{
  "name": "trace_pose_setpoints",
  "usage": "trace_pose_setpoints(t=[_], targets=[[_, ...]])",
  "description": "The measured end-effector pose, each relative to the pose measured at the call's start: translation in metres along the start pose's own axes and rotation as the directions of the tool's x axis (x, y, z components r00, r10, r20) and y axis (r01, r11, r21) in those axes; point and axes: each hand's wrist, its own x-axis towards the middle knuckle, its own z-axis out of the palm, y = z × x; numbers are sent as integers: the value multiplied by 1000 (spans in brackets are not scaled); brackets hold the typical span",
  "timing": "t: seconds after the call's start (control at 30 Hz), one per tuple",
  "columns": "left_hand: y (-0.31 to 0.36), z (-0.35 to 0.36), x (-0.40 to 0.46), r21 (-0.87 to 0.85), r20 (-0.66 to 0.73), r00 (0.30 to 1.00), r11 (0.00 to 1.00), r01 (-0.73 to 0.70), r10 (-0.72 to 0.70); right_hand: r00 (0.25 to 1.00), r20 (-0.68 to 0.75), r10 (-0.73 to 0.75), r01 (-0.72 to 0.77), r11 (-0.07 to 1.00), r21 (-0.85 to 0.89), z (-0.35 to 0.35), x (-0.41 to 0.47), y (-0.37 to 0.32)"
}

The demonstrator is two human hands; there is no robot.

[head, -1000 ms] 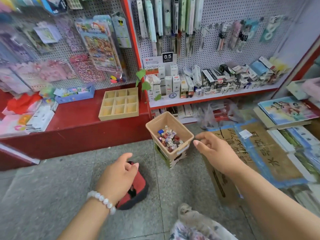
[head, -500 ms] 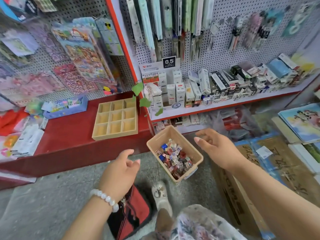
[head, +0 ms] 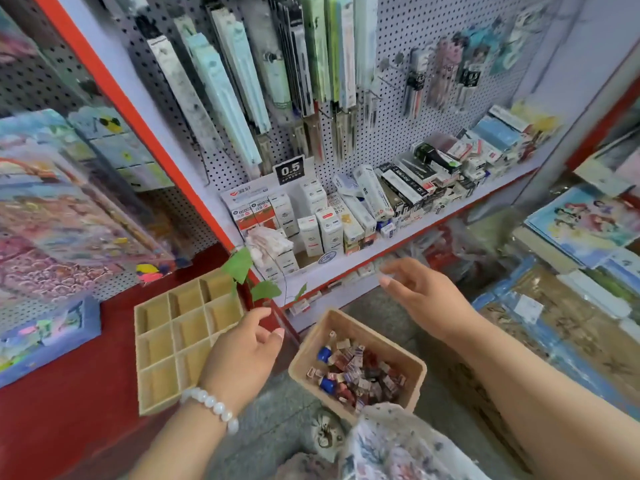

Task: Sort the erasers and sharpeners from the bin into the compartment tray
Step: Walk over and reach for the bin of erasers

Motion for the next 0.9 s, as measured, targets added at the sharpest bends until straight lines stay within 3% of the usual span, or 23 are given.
trace_pose_setpoints(t=[0.37,0.77,0.9], targets=[[45,17,95,76,214,965,982,-173,153,968,-95,233,-230,972,39,-8,32,31],[81,45,130,105,285,944,973,-206,168,964,-74,255,-253,967,30,-29,68,58],[85,58,141,80,382,893,954,-289,239,944,-125,304,-300,953,52,-24,66,58]])
